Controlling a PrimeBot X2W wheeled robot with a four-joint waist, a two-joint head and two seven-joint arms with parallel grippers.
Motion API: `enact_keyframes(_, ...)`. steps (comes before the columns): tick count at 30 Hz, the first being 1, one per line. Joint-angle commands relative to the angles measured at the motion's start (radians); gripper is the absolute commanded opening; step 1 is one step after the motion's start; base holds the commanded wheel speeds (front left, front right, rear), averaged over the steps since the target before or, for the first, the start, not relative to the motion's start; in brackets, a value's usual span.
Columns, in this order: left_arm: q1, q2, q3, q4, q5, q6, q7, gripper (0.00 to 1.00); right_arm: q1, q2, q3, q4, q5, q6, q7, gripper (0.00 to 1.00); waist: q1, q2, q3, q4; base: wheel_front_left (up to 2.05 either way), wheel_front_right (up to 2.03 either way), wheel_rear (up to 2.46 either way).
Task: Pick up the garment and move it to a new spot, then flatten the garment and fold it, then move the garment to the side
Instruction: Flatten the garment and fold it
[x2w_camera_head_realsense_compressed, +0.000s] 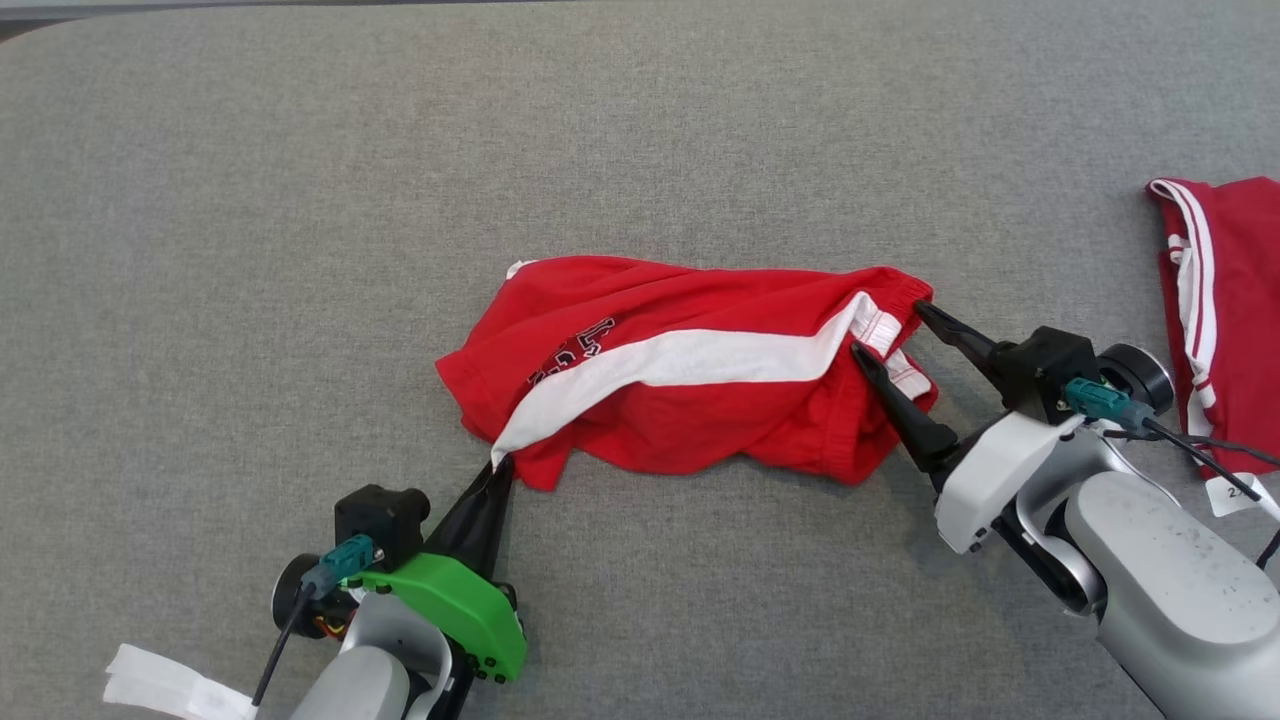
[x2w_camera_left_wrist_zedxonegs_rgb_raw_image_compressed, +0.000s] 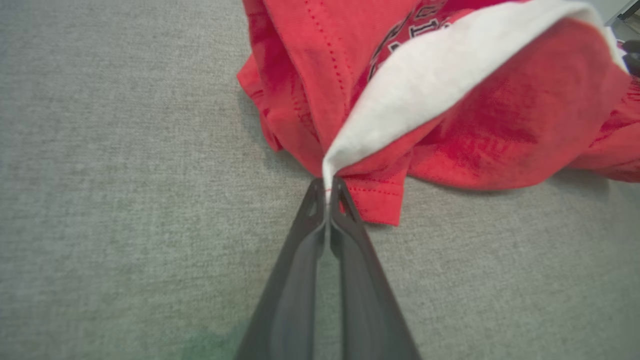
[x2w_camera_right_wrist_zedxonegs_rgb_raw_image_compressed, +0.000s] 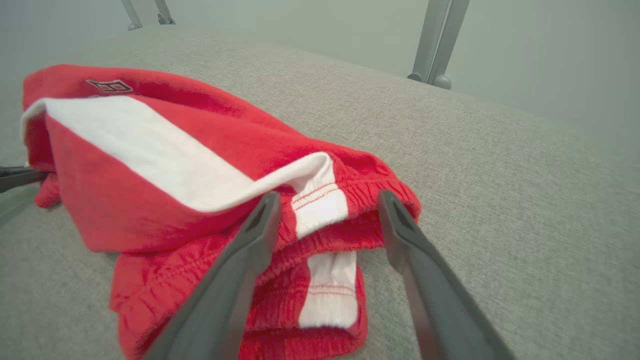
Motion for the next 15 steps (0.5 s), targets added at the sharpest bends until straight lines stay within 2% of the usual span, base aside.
enact_keyframes(1,-0.019,-0.004,-0.001,0.009,0.001,-0.005,-0.009,0.00,-0.025,-0.010,0.026,0.018,0.009,-0.001,0.016,1.00,-0.0001,0.0000,0.018,0.016,0.00,0.00,0.00)
enact_keyframes(5,-0.027,-0.007,-0.004,0.022,-0.002,-0.006,-0.018,0.00,-0.059,-0.022,0.075,0.053,0.032,-0.001,0.046,1.00,-0.0001,0.0000,0.026,0.017,0.00,0.00,0.00)
enact_keyframes(6,-0.030,-0.008,-0.005,0.024,-0.003,-0.007,-0.021,0.00,-0.066,-0.023,0.084,0.062,0.040,-0.001,0.052,0.91,-0.0001,0.0000,0.027,0.018,0.00,0.00,0.00)
enact_keyframes(7,-0.032,-0.008,-0.006,0.027,-0.003,-0.008,-0.022,0.00,-0.072,-0.024,0.091,0.068,0.047,-0.001,0.058,0.47,-0.0001,0.0000,0.029,0.018,0.00,0.00,0.00)
enact_keyframes(8,-0.035,-0.009,-0.007,0.029,-0.003,-0.009,-0.024,0.00,-0.077,-0.025,0.101,0.074,0.056,-0.001,0.063,0.15,-0.0001,0.0000,0.030,0.019,0.00,0.00,0.00)
enact_keyframes(9,-0.037,-0.008,-0.007,0.031,-0.003,-0.009,-0.026,0.00,-0.082,-0.028,0.108,0.076,0.061,-0.001,0.066,0.00,-0.0001,0.0000,0.031,0.019,0.00,0.00,0.00)
enact_keyframes(15,-0.047,-0.002,-0.001,0.034,-0.001,0.000,-0.049,0.00,-0.085,-0.058,0.135,0.069,0.106,-0.001,0.081,0.00,-0.0001,0.0000,0.032,0.014,0.00,0.00,0.00)
